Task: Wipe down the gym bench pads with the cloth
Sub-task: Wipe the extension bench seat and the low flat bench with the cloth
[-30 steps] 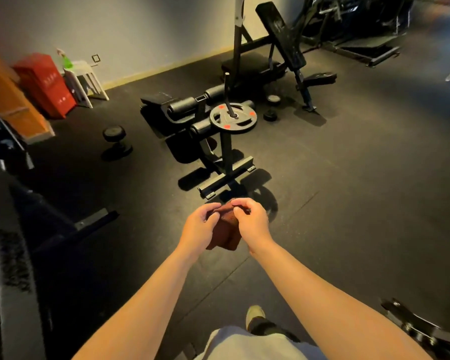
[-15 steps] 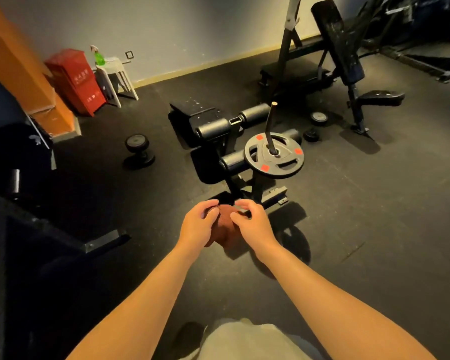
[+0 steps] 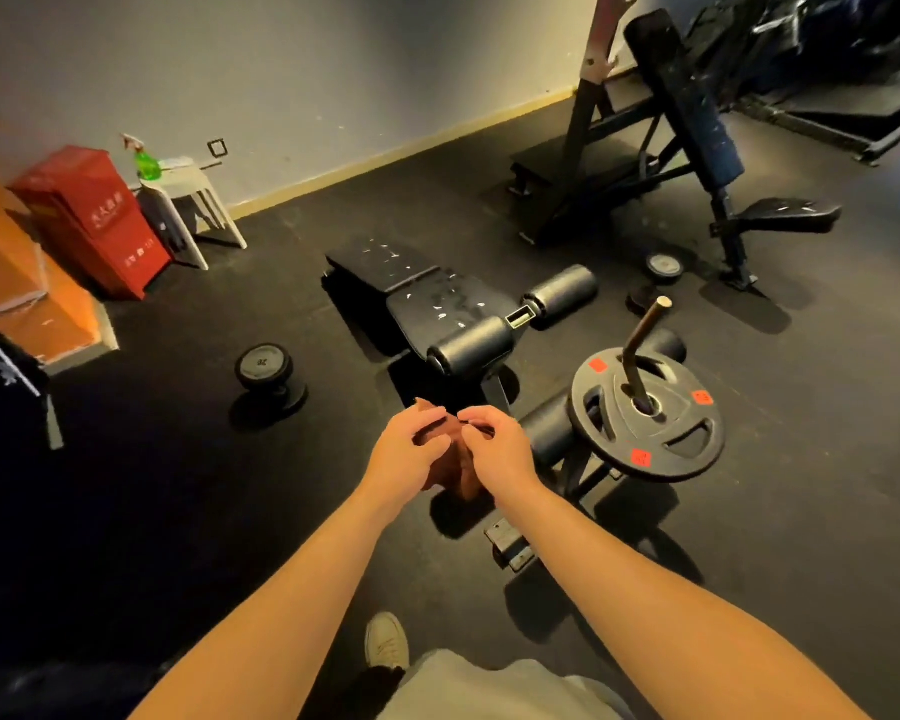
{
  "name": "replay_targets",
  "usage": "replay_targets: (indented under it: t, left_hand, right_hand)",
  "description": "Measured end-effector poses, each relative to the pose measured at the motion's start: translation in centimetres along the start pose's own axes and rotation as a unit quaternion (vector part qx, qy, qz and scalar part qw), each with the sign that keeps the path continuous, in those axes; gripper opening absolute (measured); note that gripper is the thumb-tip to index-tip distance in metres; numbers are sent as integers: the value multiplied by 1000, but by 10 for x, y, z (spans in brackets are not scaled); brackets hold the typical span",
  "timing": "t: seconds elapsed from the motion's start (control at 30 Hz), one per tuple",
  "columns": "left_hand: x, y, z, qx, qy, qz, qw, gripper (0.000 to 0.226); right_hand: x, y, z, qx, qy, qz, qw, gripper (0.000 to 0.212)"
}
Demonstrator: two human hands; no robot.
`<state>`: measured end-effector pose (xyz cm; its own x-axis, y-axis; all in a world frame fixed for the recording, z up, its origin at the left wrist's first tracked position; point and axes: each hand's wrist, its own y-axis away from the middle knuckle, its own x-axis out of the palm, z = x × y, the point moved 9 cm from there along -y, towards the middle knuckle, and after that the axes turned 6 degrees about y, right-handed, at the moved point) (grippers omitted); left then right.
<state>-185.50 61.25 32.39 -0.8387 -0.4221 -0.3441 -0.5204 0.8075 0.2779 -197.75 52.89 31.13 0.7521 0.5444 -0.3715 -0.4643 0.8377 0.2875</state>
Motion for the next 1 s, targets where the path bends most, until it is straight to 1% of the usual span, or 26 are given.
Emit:
replay_targets:
  t: [0.07,0.13,0.23,0.33,0.43,0.6,0.73,0.8,0.9,0.97,1.0]
  left_hand:
    - [-34,-51,-5,16,-19,11,1000,41]
    - [-65,-96,-9,13,-30,3,999,39]
    - [-96,-158,-18,29,-20,15,999,37]
    - [-112,-226,-22,21,8,63,998,38]
    - [-117,-306,-23,24,-13,110,994,44]
    - [-115,-452,-25,26,-44,156,987,40]
    - [-97,-551,-26,23,-51,192,980,35]
    - [-81,-588,-26,29,-59,216,974,30]
    - [-50,-638,-23,40,-84,268,959,23]
    - [-29,-669,-18,36,-88,298,950,22]
    - [-15,-687,-14,32,-85,314,945,22]
  right_hand:
    - [24,-38,28,8,-15,-21,1000,23]
    - [40,-75,51,10,-10,-41,999,24]
    - [55,-129,78,17,-12,-62,998,27]
    - [74,-195,91,26,-4,-74,997,29]
    - [89,-268,96,40,-2,-97,995,28]
    - [107,-400,86,95,-16,-149,984,28]
    - [107,-477,79,152,-26,-182,971,25]
    - [100,-508,74,172,7,-199,965,24]
    - [90,-550,49,237,68,-194,950,30]
    - [86,-574,30,267,71,-202,940,33]
    - [85,-590,18,275,61,-218,934,32]
